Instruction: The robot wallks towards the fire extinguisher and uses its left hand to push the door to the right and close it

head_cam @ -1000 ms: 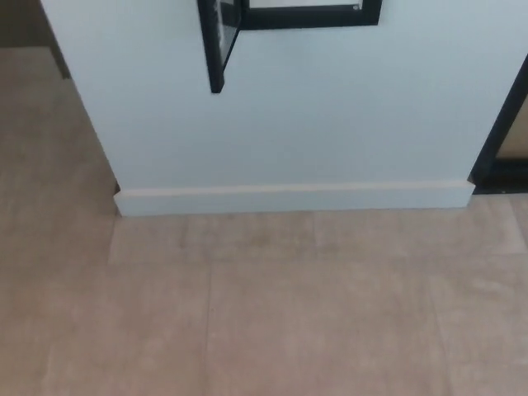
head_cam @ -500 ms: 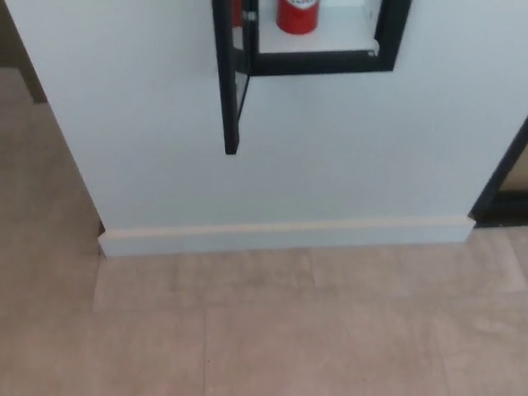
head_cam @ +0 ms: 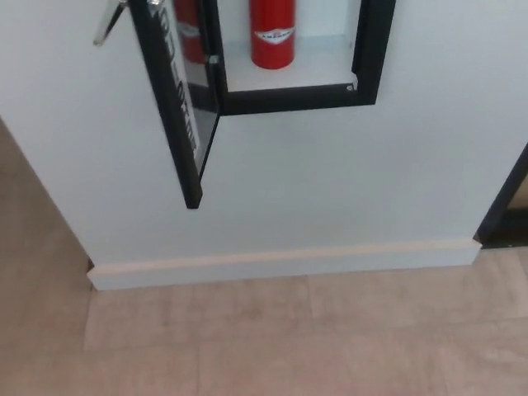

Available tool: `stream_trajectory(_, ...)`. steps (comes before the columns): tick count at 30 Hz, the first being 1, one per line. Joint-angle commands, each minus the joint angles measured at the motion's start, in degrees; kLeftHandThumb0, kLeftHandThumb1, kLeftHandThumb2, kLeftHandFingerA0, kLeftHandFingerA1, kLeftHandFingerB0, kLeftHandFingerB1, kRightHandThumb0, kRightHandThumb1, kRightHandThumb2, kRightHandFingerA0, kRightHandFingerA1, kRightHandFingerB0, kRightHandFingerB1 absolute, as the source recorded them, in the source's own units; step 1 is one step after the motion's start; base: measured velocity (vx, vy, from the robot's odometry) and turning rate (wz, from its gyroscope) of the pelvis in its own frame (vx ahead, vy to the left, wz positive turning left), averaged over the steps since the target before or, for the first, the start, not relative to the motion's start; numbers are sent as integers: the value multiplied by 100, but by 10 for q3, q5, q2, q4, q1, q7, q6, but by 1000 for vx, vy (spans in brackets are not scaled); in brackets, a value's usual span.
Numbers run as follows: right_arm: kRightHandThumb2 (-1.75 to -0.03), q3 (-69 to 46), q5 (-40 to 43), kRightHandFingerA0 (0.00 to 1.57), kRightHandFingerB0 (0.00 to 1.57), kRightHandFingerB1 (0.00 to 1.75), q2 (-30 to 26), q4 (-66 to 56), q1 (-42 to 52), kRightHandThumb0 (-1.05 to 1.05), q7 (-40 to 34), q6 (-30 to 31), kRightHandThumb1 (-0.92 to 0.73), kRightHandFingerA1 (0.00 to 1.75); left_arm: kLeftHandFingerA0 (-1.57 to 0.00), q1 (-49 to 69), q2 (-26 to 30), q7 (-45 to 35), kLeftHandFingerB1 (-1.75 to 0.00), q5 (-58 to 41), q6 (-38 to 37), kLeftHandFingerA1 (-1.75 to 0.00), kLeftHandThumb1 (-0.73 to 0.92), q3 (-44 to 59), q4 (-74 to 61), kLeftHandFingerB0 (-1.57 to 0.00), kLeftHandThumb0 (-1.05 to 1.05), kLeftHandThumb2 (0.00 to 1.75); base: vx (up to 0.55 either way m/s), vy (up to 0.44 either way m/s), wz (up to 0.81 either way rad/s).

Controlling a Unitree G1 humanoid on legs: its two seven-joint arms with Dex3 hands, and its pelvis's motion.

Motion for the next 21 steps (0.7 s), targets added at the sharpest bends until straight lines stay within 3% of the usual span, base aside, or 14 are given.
stream_trajectory(1, -55, 1, 4, 27, 32, 33, -4, 3, 5, -55, -3, 4, -45, 49, -45, 9, 7, 12, -36, 5, -16, -52, 54, -3, 0, -53, -57, 57, 111, -15, -7)
stream_trajectory(6, -55, -1, 8, 30, 31, 36, -3, -10, 13, -59, 0, 6, -47, 52, -49, 6, 7, 11, -37, 5, -14, -56, 54, -6, -1, -56, -55, 57, 112, 72, -4)
stream_trajectory(13, -54, -1, 8, 28, 30, 34, -2, -16, 15, -57, 1, 11, -45, 50, -50, 14, 8, -4, -36, 0, -19, -47, 54, -6, -5, -53, -56, 57, 165, 123, 10)
stream_trajectory(21, -55, 1, 8, 27, 30, 35, -4, -39, 26, -56, 5, 10, -46, 52, -46, 14, 12, -9, -36, 4, -19, -48, 54, -10, -4, -51, -58, 57, 62, -34, 2)
